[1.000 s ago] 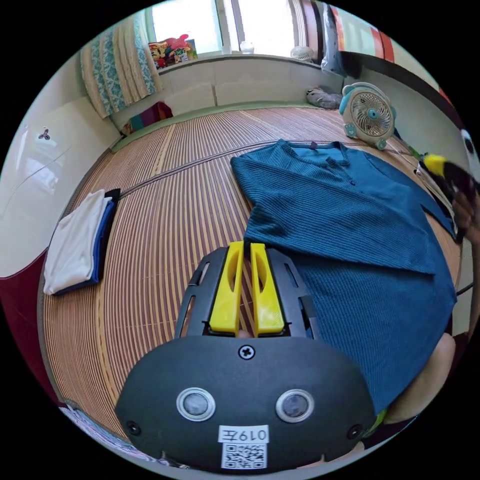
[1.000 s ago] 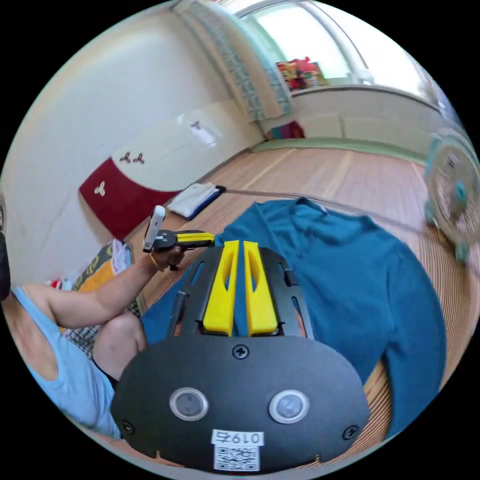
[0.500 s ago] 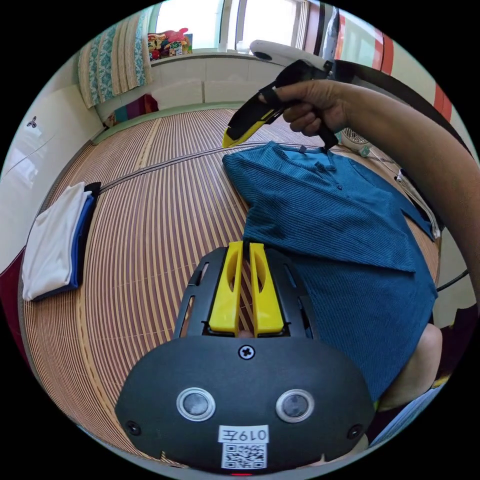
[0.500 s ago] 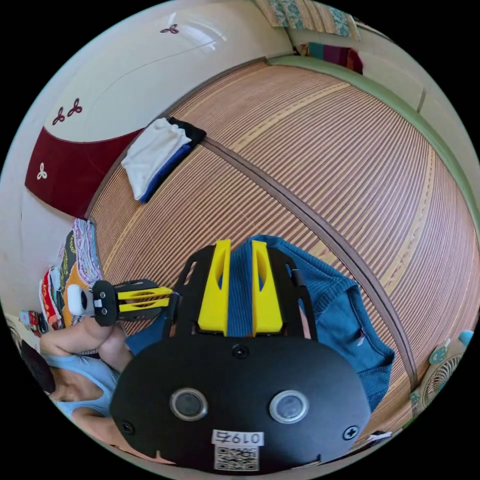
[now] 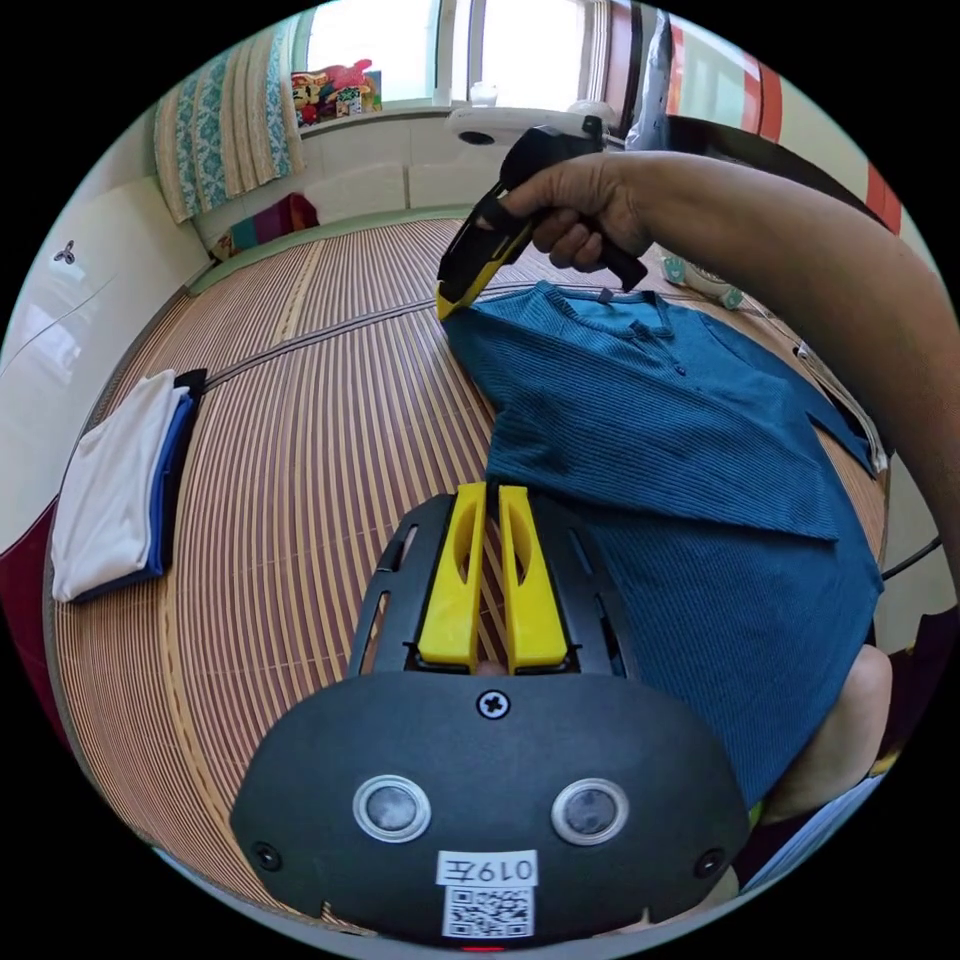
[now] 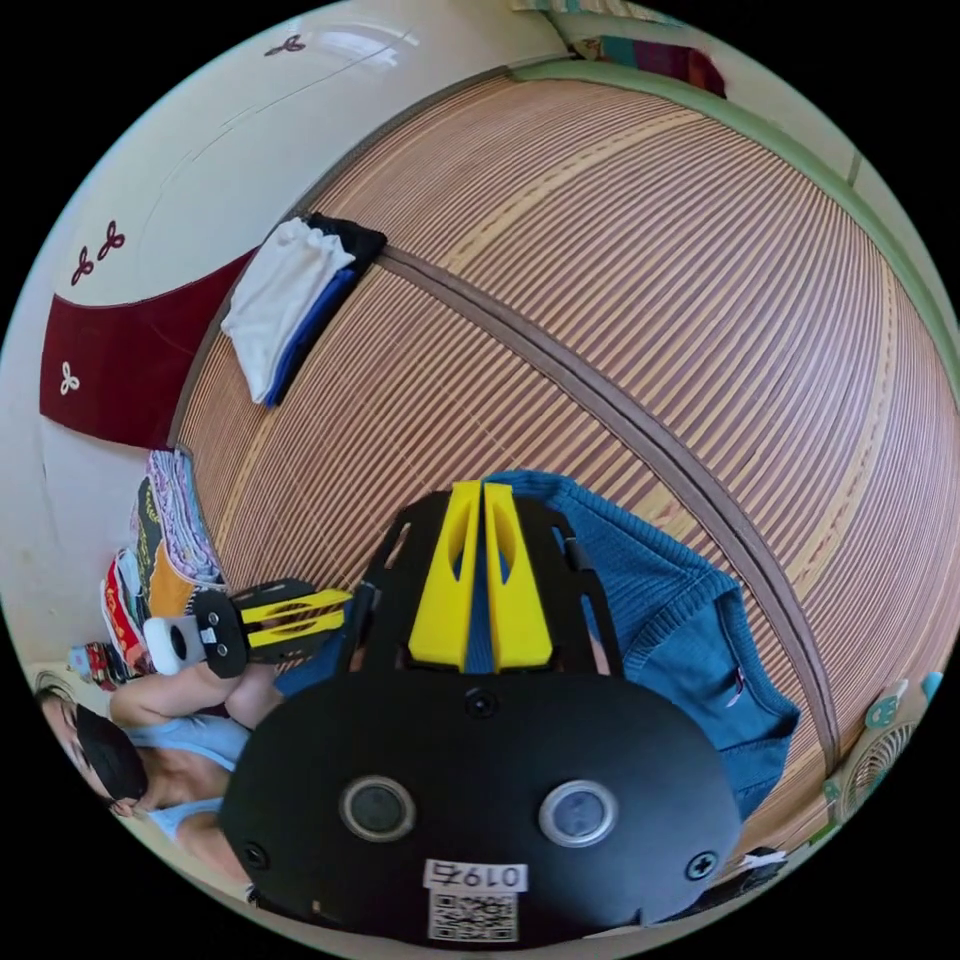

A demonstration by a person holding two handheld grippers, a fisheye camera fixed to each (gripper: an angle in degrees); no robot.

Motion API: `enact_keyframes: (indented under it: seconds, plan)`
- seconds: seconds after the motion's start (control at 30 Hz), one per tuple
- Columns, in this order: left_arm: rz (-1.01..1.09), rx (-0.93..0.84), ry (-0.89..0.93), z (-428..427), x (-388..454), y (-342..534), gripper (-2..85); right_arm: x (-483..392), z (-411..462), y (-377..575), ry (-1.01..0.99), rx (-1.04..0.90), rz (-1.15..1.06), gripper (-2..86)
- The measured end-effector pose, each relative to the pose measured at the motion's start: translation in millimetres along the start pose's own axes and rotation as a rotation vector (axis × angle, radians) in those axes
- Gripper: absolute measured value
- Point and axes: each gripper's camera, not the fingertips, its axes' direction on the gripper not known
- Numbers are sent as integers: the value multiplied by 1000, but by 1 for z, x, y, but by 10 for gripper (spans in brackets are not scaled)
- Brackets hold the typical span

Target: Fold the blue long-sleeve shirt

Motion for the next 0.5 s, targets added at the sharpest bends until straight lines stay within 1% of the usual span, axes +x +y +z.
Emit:
enact_keyframes:
  seconds: [0.13,0.27,0.4,0.5]
  plan:
    - [-33,-1,6,-3,-4,3,12,9,-15,9,-13,146,78,-9]
    - [-103,-7,49,-5,-12,6,9,19,-4,24,-78,243,147,-9]
    - [-136,-8,67,-7,-18,6,9,17,7,31,-143,278,145,-5]
    - [-149,-8,98,-8,-24,5,10,8,11,33,-130,278,113,10]
